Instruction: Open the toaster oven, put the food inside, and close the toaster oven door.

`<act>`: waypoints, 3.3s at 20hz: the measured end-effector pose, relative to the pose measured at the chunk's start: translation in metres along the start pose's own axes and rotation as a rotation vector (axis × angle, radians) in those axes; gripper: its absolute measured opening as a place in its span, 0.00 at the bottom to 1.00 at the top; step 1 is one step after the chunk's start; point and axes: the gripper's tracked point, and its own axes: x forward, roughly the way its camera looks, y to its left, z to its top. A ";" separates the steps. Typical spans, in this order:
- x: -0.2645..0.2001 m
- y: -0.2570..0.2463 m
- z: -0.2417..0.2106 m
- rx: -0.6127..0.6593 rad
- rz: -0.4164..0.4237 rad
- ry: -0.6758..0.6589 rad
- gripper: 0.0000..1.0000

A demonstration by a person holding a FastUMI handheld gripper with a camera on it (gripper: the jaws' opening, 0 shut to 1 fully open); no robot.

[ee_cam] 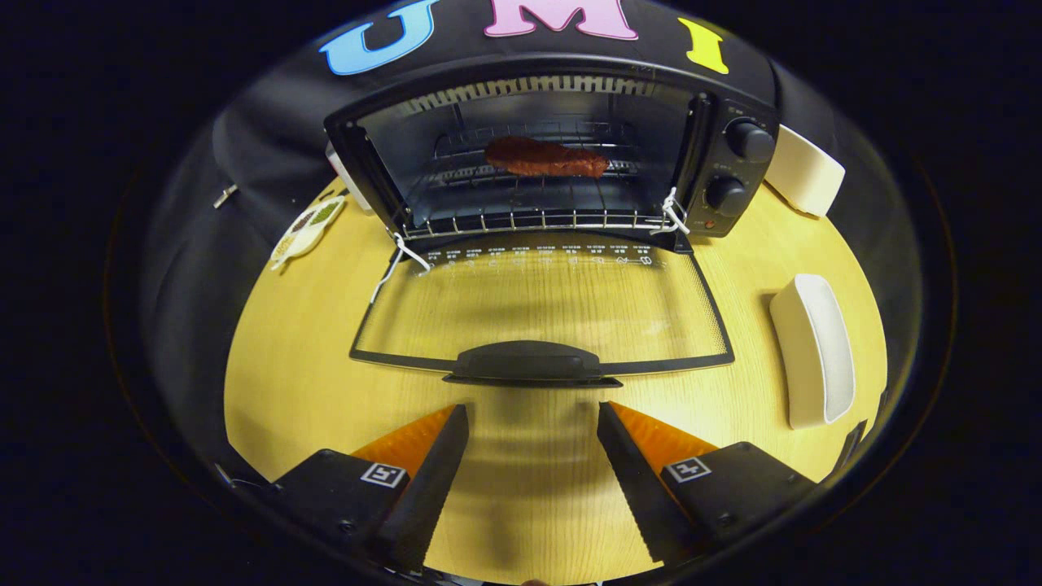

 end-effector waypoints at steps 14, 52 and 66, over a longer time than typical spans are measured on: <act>-0.009 -0.011 0.023 -0.005 -0.069 -0.073 0.97; -0.253 -0.061 0.270 -0.061 -0.089 -0.790 0.98; -0.410 -0.108 0.303 -0.089 -0.215 -1.135 0.96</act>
